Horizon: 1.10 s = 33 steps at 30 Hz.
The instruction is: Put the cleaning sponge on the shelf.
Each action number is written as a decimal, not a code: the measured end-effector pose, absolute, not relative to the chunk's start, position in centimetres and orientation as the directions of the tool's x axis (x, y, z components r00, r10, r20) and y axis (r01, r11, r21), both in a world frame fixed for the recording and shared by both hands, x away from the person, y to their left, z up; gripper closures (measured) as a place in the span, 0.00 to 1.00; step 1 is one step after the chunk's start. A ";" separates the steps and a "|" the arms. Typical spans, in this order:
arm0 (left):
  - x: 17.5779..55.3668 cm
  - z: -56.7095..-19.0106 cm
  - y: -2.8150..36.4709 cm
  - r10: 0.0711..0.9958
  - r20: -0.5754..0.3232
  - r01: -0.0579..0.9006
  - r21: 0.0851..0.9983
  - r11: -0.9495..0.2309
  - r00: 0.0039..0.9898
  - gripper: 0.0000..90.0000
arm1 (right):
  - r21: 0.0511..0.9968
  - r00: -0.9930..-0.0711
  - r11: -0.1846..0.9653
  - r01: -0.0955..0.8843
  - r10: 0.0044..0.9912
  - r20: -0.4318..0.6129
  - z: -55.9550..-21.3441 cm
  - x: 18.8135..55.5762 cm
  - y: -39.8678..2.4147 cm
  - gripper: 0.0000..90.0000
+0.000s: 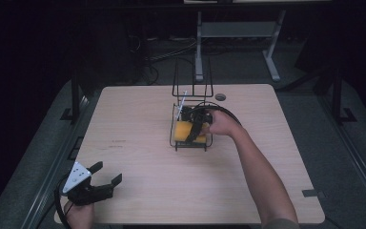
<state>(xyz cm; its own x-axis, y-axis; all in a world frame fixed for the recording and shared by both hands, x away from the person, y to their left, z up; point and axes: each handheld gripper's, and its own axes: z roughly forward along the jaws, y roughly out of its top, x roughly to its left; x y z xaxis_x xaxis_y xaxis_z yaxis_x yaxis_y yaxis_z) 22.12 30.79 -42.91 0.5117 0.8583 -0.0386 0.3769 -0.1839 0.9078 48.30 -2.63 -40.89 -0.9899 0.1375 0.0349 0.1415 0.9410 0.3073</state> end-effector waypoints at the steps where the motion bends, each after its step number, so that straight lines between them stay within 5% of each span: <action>1: 22.1 -42.9 30.8 0.859 -0.039 0.377 0.908 -0.183 0.511 0.14 | 0.308 -0.990 0.941 0.142 0.138 0.036 -40.9 48.3 -2.6 0.20; 33: 22.1 -42.9 30.6 0.856 -0.034 0.374 0.908 -0.190 0.516 0.14 | 0.360 -0.991 0.925 0.118 0.132 -0.017 -37.9 47.1 -3.1 0.19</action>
<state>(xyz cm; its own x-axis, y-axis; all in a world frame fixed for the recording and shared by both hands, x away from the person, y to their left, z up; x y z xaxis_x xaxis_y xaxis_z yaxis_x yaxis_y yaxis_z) 22.09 30.56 -42.89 0.5163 0.8558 -0.0336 0.3742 -0.1901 0.9077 47.05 -3.14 -37.90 -0.9910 0.1325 -0.0166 0.1176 0.9253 0.3604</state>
